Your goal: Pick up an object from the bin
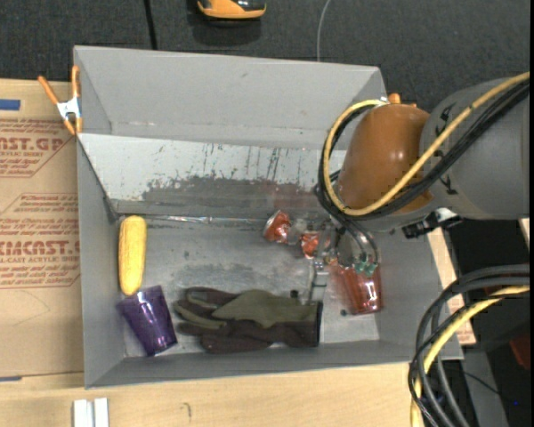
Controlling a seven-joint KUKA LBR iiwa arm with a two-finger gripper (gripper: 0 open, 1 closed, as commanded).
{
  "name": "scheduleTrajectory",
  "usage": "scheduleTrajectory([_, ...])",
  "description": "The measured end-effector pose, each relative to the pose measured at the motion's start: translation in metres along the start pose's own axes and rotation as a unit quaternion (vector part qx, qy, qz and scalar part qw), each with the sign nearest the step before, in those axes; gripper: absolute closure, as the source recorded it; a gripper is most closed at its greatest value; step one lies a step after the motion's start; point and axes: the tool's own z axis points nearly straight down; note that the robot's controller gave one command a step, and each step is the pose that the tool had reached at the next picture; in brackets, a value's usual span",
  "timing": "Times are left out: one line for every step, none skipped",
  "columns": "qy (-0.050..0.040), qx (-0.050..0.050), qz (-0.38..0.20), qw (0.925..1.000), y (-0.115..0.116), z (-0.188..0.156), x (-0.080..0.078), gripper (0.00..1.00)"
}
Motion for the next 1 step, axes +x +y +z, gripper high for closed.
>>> scheduleTrajectory([0.0049,0.000,-0.041,0.9992,-0.0369,0.0379,-0.0014,0.00])
